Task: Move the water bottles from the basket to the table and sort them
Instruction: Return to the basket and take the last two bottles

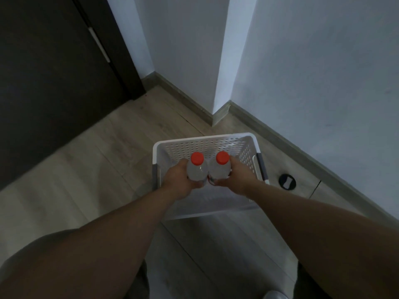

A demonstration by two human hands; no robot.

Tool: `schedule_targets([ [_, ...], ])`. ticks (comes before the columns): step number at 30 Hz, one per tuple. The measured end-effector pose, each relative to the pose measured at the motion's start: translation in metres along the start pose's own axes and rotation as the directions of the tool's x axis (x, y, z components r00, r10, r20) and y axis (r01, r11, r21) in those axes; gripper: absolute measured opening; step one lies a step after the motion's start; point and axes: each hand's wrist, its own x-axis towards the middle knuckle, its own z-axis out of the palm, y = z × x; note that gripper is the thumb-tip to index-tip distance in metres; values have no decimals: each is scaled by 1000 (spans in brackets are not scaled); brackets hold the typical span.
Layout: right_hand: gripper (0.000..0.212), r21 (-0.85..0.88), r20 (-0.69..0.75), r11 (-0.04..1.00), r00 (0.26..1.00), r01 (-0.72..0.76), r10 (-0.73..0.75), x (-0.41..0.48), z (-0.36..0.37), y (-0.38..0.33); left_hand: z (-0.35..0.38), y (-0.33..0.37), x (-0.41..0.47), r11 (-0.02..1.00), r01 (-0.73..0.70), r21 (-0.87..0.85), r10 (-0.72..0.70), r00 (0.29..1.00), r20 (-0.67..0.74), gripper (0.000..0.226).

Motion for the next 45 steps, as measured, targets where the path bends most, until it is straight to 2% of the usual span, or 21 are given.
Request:
schedule_targets([
  [2,69,45,17,999,1000,10,-10,-1,-10,-7,-12,5,-4,1000,-12,-3,12,1000,3,73],
  [4,67,124,45,992,999,20,-25,-6,-25,-19,-27,16,-12,999,-17,-41,18,1000,5,73],
  [9,83,316,83,948,993,49,-79,-30,-68,-64,-66,56,-37,971,-93,-222,94,996,-8,63],
  [13,57,508,43,852,984,127,-172,-49,-79,-95,-82,100,-59,874,-146,-463,126,989,-75,80],
  [15,54,586,6,798,984,142,-179,-55,-75,-111,-83,118,-66,821,-189,-539,149,982,-117,74],
  [20,69,509,-42,834,973,215,-225,-70,-66,-138,-81,141,-80,783,-228,-579,188,974,-129,65],
  [22,73,528,-48,819,971,224,-235,-72,-65,-140,-79,141,-84,778,-225,-587,178,974,-139,61],
  [27,80,616,-56,774,989,145,-140,-69,-56,-137,-77,137,-88,772,-228,-593,150,972,-179,45],
  [29,79,588,-76,797,991,137,-114,-67,-58,-135,-80,133,-88,792,-216,-571,132,974,-185,47],
  [33,50,404,-197,909,980,102,-22,-64,-68,-129,-93,125,-89,902,-153,-403,89,981,-173,61],
  [35,55,244,-288,963,957,112,-38,-64,-75,-126,-98,120,-88,957,-158,-244,113,975,-191,54],
  [38,66,51,-397,994,915,96,-68,-67,-85,-120,-106,109,-83,982,-188,0,185,965,-188,59],
  [42,72,-177,-511,983,848,54,-139,-71,-99,-116,-113,97,-81,904,-243,351,303,945,-126,62],
  [45,68,-453,-523,892,809,3,-268,-75,-105,-114,-115,104,-83,743,-273,611,369,929,-35,71],
])
